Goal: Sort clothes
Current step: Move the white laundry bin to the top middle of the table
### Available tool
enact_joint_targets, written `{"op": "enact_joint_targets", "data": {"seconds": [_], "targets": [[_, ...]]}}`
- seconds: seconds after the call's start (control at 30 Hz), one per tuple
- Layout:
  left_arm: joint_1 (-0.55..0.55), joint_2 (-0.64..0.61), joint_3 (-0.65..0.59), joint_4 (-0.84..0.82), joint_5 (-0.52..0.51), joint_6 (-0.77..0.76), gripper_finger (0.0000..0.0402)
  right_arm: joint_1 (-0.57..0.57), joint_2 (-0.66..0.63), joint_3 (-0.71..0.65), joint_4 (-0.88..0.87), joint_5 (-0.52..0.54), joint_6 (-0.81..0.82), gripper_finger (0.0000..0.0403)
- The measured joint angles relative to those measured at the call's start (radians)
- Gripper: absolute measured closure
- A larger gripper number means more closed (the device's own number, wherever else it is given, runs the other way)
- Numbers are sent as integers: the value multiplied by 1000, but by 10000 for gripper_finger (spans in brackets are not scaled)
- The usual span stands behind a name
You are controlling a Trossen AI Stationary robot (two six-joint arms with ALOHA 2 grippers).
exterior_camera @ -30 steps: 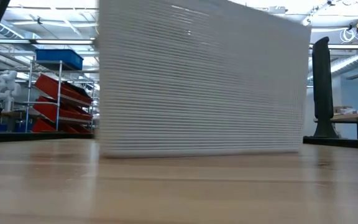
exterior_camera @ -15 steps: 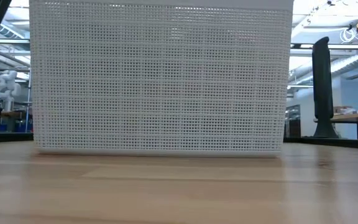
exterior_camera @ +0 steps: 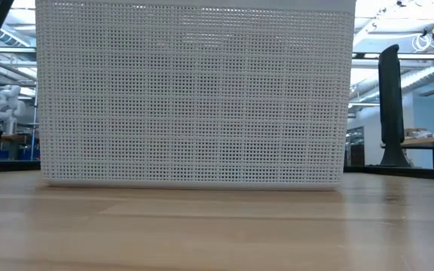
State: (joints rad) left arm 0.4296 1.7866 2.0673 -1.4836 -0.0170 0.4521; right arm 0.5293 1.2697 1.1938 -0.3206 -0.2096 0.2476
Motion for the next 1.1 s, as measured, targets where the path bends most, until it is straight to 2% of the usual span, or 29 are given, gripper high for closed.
{"op": "enact_joint_targets", "data": {"seconds": [0.17, 0.23, 0.33, 0.47, 0.53, 0.7, 0.87, 0.97, 1.1], "targets": [[0, -7, 187, -87, 129, -176, 205, 0, 0, 0, 0, 0, -6, 177], [-4, -48, 195, -86, 214, -284, 205, 0, 0, 0, 0, 1, -6, 177], [-44, -124, 189, -85, 331, -326, 205, 0, 0, 0, 1, 9, -6, 177], [-155, -254, 136, -86, 341, -398, 205, 0, 0, 0, -7, 33, -6, 177], [-231, -327, 101, -85, 293, -472, 205, 0, 2, -1, -9, 35, -6, 177], [-478, -511, -86, 71, 189, -683, 205, -10, 11, -1, -3, 35, -10, 177], [-691, -644, -385, 413, 185, -793, 205, -36, 17, -1, 2, 36, -10, 177], [-791, -673, -575, 592, 182, -834, 205, -50, 22, -1, 2, 35, -10, 177], [-902, -655, -769, 671, 182, -944, 205, -69, 30, -1, 0, 34, 0, 177]]}}
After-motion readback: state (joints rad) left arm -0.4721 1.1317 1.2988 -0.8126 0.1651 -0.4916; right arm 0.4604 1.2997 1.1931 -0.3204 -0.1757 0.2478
